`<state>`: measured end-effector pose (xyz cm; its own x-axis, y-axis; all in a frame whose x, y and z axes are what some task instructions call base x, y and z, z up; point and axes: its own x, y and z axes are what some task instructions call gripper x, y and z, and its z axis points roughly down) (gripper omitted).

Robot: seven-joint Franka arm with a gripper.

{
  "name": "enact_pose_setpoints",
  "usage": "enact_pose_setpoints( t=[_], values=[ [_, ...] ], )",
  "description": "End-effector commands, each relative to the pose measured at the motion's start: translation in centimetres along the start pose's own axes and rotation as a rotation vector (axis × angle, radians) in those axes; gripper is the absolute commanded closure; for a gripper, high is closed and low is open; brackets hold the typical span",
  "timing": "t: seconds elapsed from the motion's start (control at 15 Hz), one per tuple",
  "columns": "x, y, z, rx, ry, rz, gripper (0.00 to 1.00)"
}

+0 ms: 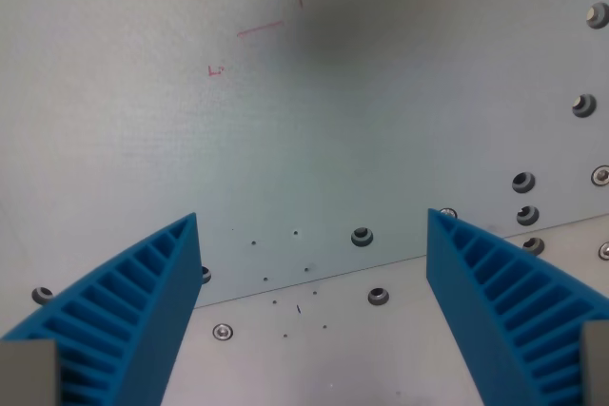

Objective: Rotate around gripper negative x

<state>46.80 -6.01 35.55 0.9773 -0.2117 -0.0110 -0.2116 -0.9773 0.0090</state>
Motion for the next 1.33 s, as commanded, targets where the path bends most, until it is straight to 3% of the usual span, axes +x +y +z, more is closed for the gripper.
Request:
enact_pose_setpoints(
  t=[0.07, 1.33],
  values=[
    [-0.04, 0.01, -0.30, -0.011, 0.006, 0.000, 0.00],
    [-0.04, 0.01, -0.30, -0.233, 0.006, 0.001, 0.00]
  ],
)
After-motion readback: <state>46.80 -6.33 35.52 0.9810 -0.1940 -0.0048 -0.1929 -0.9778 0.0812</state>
